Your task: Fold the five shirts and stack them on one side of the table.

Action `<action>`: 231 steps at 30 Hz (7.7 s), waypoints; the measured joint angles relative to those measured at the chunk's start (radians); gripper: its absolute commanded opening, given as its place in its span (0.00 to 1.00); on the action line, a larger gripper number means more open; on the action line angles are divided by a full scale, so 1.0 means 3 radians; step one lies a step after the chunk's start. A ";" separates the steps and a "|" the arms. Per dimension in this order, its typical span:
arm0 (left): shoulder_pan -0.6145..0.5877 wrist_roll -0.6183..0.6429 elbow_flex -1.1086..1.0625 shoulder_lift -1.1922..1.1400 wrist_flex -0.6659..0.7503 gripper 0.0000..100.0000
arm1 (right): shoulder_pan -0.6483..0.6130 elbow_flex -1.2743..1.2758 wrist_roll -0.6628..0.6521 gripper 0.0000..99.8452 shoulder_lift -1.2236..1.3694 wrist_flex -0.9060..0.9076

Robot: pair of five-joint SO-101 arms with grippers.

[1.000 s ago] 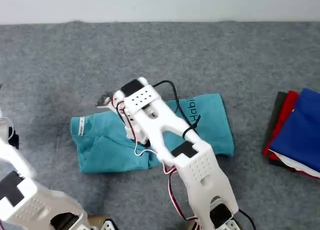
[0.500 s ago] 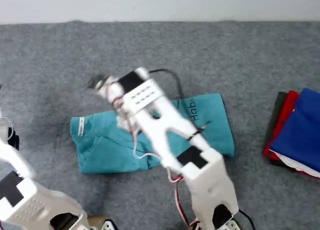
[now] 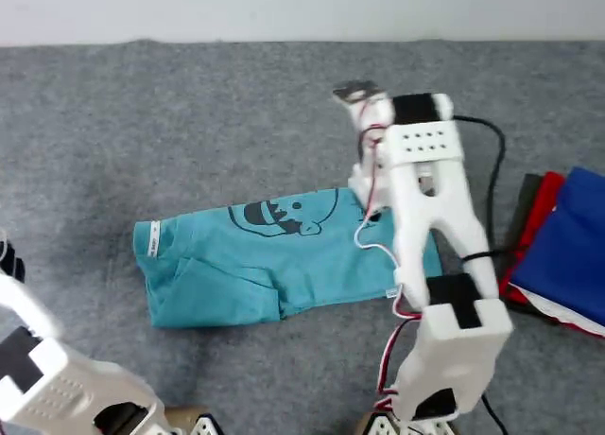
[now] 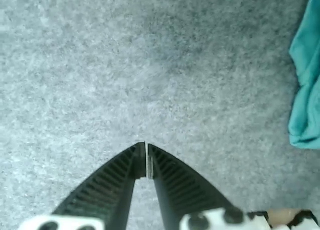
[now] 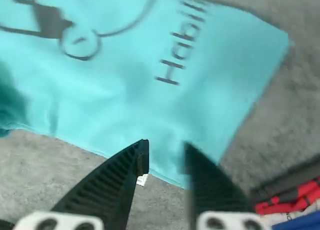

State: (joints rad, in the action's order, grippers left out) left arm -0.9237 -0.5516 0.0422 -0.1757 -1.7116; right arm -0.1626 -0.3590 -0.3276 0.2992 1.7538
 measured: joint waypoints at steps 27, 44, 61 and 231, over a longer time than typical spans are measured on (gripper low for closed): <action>0.0046 0.0000 0.0276 0.0000 -0.0051 0.02 | 0.0266 -0.0061 0.0455 0.17 0.1437 -0.0644; 0.0046 0.0000 0.0276 0.0000 -0.0051 0.02 | 0.0445 -0.0005 0.0450 0.01 0.1258 -0.0614; 0.0046 0.0000 0.0276 0.0000 -0.0051 0.02 | 0.1412 -0.0128 -0.0921 0.01 0.0685 -0.0087; -0.0107 0.0143 -0.0240 0.0706 0.0148 0.02 | -0.2562 -0.1115 -0.0092 0.01 0.1320 0.0005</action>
State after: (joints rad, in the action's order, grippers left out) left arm -0.9559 -0.5086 -0.0299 0.0361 -1.6671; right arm -0.9314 -0.6935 -0.3552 0.6951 1.7553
